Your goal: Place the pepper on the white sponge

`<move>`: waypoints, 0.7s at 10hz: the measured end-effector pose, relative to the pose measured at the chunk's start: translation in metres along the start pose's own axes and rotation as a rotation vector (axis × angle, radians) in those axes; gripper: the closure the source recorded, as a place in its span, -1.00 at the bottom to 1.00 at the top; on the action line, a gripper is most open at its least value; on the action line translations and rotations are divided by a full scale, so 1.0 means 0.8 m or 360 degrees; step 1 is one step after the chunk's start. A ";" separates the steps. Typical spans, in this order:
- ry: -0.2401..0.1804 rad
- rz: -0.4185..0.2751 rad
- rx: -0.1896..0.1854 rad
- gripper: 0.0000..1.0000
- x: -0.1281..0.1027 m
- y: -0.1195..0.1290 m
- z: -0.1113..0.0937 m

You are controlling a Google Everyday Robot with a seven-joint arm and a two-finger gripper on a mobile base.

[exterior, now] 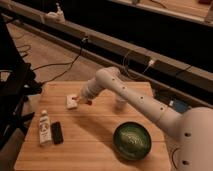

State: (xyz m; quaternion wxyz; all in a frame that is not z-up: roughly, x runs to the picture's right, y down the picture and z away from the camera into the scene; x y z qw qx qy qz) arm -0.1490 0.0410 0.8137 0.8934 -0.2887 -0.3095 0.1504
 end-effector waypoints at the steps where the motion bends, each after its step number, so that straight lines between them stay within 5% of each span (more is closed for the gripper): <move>1: -0.0004 -0.0029 0.0005 1.00 -0.012 -0.007 0.005; 7: -0.0196 -0.0130 -0.0103 1.00 -0.089 -0.043 0.084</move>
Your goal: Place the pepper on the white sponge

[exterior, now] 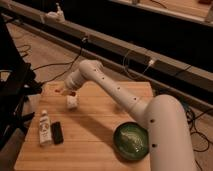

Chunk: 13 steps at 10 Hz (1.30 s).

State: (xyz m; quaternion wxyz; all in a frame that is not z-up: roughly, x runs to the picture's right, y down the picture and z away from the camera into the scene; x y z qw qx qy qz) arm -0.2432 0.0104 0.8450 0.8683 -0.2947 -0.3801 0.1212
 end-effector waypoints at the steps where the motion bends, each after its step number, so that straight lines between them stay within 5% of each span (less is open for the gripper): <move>1: 0.0000 0.0000 0.0000 1.00 0.000 0.000 0.000; 4: 0.0008 0.0006 -0.0001 1.00 0.004 -0.001 0.000; 10: 0.0136 0.0254 -0.0046 1.00 0.099 -0.019 0.027; 13: 0.0111 0.0321 -0.0078 0.95 0.117 -0.025 0.048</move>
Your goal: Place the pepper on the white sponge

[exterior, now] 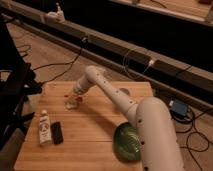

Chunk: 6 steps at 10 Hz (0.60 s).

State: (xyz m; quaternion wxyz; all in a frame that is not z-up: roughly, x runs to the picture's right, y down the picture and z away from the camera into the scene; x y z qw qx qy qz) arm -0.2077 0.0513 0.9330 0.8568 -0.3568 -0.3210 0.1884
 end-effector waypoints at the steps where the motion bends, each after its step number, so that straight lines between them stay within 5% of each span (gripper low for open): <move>1: -0.0015 0.0008 -0.0010 0.78 0.000 -0.003 0.006; 6: -0.0056 0.0034 -0.0049 -0.24 0.001 -0.006 0.021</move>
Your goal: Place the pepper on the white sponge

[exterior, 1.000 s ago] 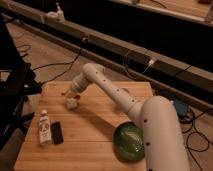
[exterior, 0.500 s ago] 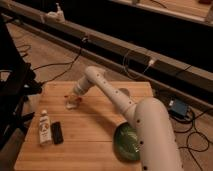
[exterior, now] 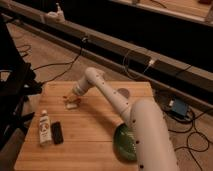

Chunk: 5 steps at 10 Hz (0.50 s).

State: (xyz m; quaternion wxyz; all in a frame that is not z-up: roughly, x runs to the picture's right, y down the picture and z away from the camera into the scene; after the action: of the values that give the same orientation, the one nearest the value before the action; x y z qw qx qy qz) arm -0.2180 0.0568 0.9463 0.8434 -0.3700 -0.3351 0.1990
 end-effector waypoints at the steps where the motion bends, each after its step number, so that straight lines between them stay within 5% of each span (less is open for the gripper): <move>1: -0.0004 0.0005 -0.0001 -0.42 0.001 0.000 0.000; 5: 0.0005 -0.0017 0.0040 -0.54 -0.003 -0.001 -0.014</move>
State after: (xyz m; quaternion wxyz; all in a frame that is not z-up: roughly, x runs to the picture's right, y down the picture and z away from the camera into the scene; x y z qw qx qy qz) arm -0.2113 0.0492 0.9404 0.8496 -0.3577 -0.3332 0.1981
